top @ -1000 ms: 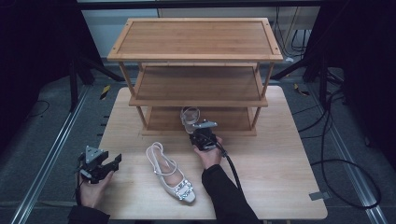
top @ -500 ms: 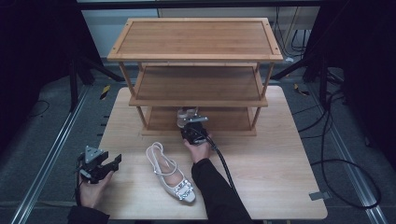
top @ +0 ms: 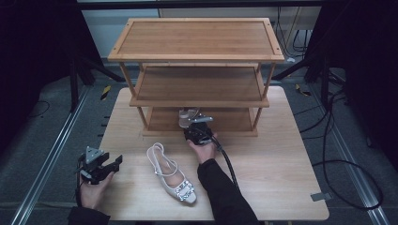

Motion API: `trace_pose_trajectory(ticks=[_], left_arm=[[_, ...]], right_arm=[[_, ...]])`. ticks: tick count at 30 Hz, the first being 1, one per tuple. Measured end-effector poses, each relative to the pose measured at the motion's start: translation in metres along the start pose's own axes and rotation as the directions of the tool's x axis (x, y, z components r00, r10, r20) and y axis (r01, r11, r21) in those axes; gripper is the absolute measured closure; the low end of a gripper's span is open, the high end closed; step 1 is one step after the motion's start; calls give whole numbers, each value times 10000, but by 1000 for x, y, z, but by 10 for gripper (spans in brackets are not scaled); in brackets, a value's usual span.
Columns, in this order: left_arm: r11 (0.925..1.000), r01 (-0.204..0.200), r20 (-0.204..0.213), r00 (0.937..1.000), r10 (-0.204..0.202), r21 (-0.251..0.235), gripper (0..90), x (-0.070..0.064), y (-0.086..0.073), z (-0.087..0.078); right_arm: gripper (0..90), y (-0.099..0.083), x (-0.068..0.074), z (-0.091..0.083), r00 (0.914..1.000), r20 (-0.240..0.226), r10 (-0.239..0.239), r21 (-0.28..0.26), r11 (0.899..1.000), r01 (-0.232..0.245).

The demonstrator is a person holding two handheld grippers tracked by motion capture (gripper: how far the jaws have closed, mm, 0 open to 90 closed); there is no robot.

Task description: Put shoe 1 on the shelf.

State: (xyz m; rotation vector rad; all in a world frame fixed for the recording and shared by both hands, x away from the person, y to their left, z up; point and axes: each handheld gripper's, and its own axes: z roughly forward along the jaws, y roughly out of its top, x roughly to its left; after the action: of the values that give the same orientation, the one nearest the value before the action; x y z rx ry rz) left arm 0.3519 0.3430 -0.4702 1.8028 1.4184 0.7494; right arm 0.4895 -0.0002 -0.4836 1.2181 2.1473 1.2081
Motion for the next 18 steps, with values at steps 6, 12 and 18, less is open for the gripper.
trace_pose_trajectory(ticks=[6,12,18], left_arm=[[10000,-51,-4,10000,51,18,420,-2,1,-1],[10000,-33,103,9999,33,30,427,-3,1,-1],[9999,-106,224,9997,104,105,453,-6,1,-1]], right_arm=[[523,-1,-9,-54,9959,-534,-725,-188,9973,716],[477,-12,-3,-101,9826,-1405,-1219,-397,9923,1174],[501,-20,19,-111,9585,-2408,-1523,-567,9881,1428]])
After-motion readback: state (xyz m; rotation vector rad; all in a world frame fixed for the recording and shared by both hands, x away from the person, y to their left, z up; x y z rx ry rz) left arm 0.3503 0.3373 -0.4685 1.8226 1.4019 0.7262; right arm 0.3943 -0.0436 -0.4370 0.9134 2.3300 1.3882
